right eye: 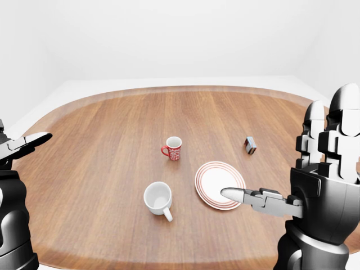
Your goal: Put the white mug on the plate.
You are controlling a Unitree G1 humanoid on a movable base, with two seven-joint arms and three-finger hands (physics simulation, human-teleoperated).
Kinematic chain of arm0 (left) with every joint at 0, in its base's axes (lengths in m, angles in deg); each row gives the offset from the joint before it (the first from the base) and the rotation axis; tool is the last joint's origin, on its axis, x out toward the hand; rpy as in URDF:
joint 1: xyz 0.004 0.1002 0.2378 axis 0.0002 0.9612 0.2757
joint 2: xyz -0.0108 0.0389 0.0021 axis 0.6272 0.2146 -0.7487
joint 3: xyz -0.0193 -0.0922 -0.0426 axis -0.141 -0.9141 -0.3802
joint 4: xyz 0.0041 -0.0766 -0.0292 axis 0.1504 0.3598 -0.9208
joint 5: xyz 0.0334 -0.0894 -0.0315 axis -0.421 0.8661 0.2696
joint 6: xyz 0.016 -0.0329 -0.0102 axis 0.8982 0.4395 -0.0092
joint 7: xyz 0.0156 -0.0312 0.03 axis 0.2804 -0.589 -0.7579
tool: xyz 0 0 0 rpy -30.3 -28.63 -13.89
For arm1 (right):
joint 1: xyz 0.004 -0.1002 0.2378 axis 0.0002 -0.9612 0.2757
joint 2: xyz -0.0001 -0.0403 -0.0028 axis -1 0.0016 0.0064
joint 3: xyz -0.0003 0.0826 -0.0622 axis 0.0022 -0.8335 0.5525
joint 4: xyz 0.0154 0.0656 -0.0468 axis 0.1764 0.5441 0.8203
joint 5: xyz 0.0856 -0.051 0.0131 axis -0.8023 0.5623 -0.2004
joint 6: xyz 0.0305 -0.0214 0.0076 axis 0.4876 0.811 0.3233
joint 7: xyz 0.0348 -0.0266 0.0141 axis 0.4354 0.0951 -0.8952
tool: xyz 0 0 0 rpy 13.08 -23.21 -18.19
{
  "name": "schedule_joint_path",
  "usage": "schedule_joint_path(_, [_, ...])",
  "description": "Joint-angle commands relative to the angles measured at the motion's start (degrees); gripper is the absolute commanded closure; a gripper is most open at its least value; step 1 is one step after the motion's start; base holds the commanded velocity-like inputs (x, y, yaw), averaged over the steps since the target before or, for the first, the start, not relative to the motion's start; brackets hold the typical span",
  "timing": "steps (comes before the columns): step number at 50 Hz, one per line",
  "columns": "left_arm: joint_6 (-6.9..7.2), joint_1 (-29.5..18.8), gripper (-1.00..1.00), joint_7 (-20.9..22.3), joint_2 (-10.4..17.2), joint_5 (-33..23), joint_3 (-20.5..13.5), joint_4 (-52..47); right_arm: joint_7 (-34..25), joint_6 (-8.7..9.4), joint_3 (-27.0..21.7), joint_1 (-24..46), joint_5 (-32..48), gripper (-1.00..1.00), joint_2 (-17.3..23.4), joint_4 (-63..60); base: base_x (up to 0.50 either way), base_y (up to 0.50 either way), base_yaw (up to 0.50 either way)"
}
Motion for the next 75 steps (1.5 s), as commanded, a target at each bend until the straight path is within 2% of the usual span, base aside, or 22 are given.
schedule_joint_path(1, [0.00,0.1,-1.00,0.0,-0.1,-0.1,0.1,0.0,0.4,0.00,0.7,0.7,0.1,-1.00,0.6,-0.7,0.00,0.00,0.00])
schedule_joint_path(5, [0.00,0.0,-1.00,0.0,0.0,0.0,0.0,-0.1,0.6,0.00,1.2,1.9,0.8,-1.00,1.6,-0.9,0.00,0.00,0.00])
schedule_joint_path(9, [0.00,0.1,-1.00,0.1,-0.2,-0.2,0.2,-0.2,-0.3,0.00,3.3,7.9,3.8,-1.00,7.6,-2.7,0.00,0.00,0.00])
schedule_joint_path(10, [0.00,0.1,-1.00,0.1,-0.2,-0.2,0.2,-0.3,-1.1,0.00,5.5,11.5,6.2,-1.00,10.8,-2.8,0.00,0.00,0.00])
schedule_joint_path(14, [0.00,0.1,-1.00,0.0,-0.1,-0.1,0.0,-0.4,-4.4,0.00,10.1,20.6,12.6,-1.00,16.5,0.6,0.00,0.00,0.00])
schedule_joint_path(15, [0.00,0.0,-1.00,0.1,-0.1,-0.1,0.1,-0.3,-6.2,0.00,12.0,25.5,14.1,-1.00,19.4,2.5,0.00,0.00,0.00])
schedule_joint_path(17, [0.00,0.0,-1.00,0.1,-0.1,-0.1,0.0,-0.2,-8.4,0.00,15.0,29.7,17.8,-1.00,22.4,5.5,0.00,0.00,0.00])
schedule_joint_path(18, [0.00,0.0,-1.00,0.0,-0.1,0.0,0.0,-0.2,-11.9,0.00,19.0,32.2,20.2,-1.00,25.6,8.8,0.00,0.00,0.00])
schedule_joint_path(22, [0.00,0.0,-1.00,0.0,-0.1,-0.3,0.2,-0.2,-21.5,0.00,24.0,37.8,30.8,-1.00,28.1,17.3,0.00,0.00,0.00])
schedule_joint_path(24, [0.00,-0.1,-1.00,0.0,-0.1,-0.2,0.1,-0.2,-27.5,0.00,25.9,41.2,36.2,-1.00,28.0,24.1,0.00,0.00,0.00])
schedule_joint_path(25, [0.00,-0.1,-1.00,0.0,0.0,-0.2,0.1,-0.2,-29.3,0.00,25.5,42.2,38.7,-1.00,26.7,26.6,0.00,0.00,0.00])
schedule_joint_path(30, [0.00,-0.1,-1.00,0.0,-0.1,-0.3,0.2,-0.1,-29.3,0.00,27.3,48.4,51.4,-1.00,23.1,39.7,0.00,0.00,0.00])
schedule_joint_path(34, [0.00,0.0,-1.00,0.0,-0.1,-0.2,0.2,-0.1,-29.3,0.00,26.4,54.9,58.6,-1.00,20.5,48.7,0.00,0.00,0.00])
schedule_joint_path(37, [0.00,0.0,-1.00,0.0,-0.2,-0.3,0.2,-0.1,-29.3,0.00,25.8,59.1,61.7,-1.00,18.6,55.3,0.00,0.00,0.00])
schedule_joint_path(41, [0.00,0.1,-1.00,0.0,-0.1,-0.2,-0.1,0.1,-29.3,0.00,24.8,63.3,60.4,-1.00,16.5,65.7,0.00,0.00,0.00])
schedule_joint_path(47, [0.00,0.0,-1.00,-0.1,0.0,-0.1,-0.1,-0.5,-29.3,0.00,27.7,61.8,63.8,-1.00,16.7,72.0,0.00,0.00,0.00])
schedule_joint_path(51, [0.00,0.2,-1.00,0.0,-0.2,-0.4,0.2,-0.5,-29.3,0.00,27.6,60.7,66.6,-1.00,16.0,73.0,0.00,0.00,0.00])
schedule_joint_path(57, [0.00,0.1,-1.00,0.0,-0.3,-0.4,0.2,-0.6,-29.3,0.00,47.8,58.8,48.5,-1.00,27.4,71.0,0.00,0.00,0.00])
schedule_joint_path(60, [0.00,0.2,-1.00,0.0,-0.3,-0.5,0.2,-0.5,-29.3,0.00,54.2,58.3,43.8,-1.00,30.6,69.6,0.00,0.00,0.00])
schedule_joint_path(64, [0.00,0.0,-1.00,0.0,-0.3,-0.6,0.3,-0.2,-29.3,0.00,60.3,56.9,37.4,-1.00,33.8,65.5,0.00,0.00,0.00])
schedule_joint_path(67, [0.00,0.0,-1.00,0.1,-0.3,-0.6,0.3,-0.1,-29.3,0.00,61.3,55.4,35.2,-1.00,34.0,63.1,0.00,0.00,0.00])
schedule_joint_path(75, [0.00,0.1,-1.00,0.1,-0.5,-0.9,0.6,0.2,-29.3,0.00,63.4,46.0,38.8,-1.00,32.1,61.1,0.00,0.00,0.00])
